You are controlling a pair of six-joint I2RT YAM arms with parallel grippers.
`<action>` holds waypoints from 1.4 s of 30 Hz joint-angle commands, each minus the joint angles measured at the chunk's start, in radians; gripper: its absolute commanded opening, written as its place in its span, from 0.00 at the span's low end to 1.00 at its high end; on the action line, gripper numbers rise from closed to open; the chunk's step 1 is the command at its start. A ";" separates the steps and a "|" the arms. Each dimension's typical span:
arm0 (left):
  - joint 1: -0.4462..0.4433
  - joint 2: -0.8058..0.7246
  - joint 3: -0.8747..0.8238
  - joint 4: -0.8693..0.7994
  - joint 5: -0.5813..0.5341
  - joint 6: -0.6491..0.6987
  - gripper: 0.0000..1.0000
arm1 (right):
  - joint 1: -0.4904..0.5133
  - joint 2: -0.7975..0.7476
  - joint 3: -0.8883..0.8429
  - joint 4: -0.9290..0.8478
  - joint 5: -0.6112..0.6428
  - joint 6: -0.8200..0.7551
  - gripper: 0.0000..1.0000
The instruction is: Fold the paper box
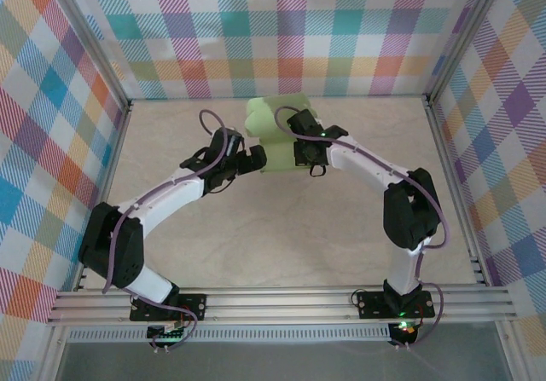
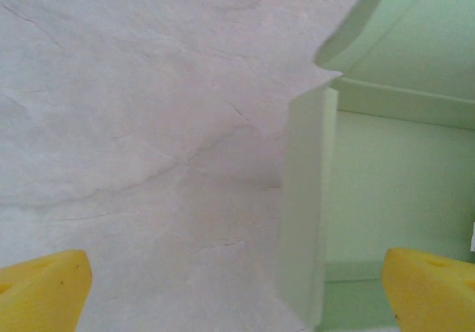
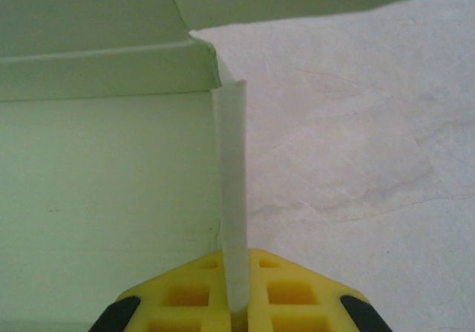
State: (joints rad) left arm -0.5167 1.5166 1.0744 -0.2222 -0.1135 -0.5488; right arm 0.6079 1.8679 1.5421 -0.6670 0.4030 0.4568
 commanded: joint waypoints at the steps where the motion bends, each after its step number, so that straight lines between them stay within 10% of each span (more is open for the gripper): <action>1: 0.001 -0.085 -0.058 0.049 -0.101 0.040 1.00 | -0.010 0.042 -0.029 0.024 -0.039 0.035 0.00; 13: 0.017 -0.110 -0.106 0.047 -0.130 0.075 1.00 | -0.010 0.112 -0.141 0.049 -0.008 0.096 0.00; 18: 0.019 -0.087 -0.096 0.049 -0.111 0.077 1.00 | -0.010 0.109 -0.131 0.040 -0.002 0.091 0.29; 25: 0.023 -0.064 -0.091 0.055 -0.089 0.077 1.00 | -0.018 0.096 -0.120 0.034 0.000 0.083 0.41; 42: 0.032 -0.032 -0.081 0.076 -0.034 0.080 1.00 | -0.085 0.008 -0.206 0.120 -0.251 0.072 0.40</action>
State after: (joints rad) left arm -0.4919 1.4750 0.9787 -0.1768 -0.1654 -0.4805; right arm 0.5316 1.9095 1.3468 -0.5686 0.2024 0.5339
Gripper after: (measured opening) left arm 0.999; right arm 0.412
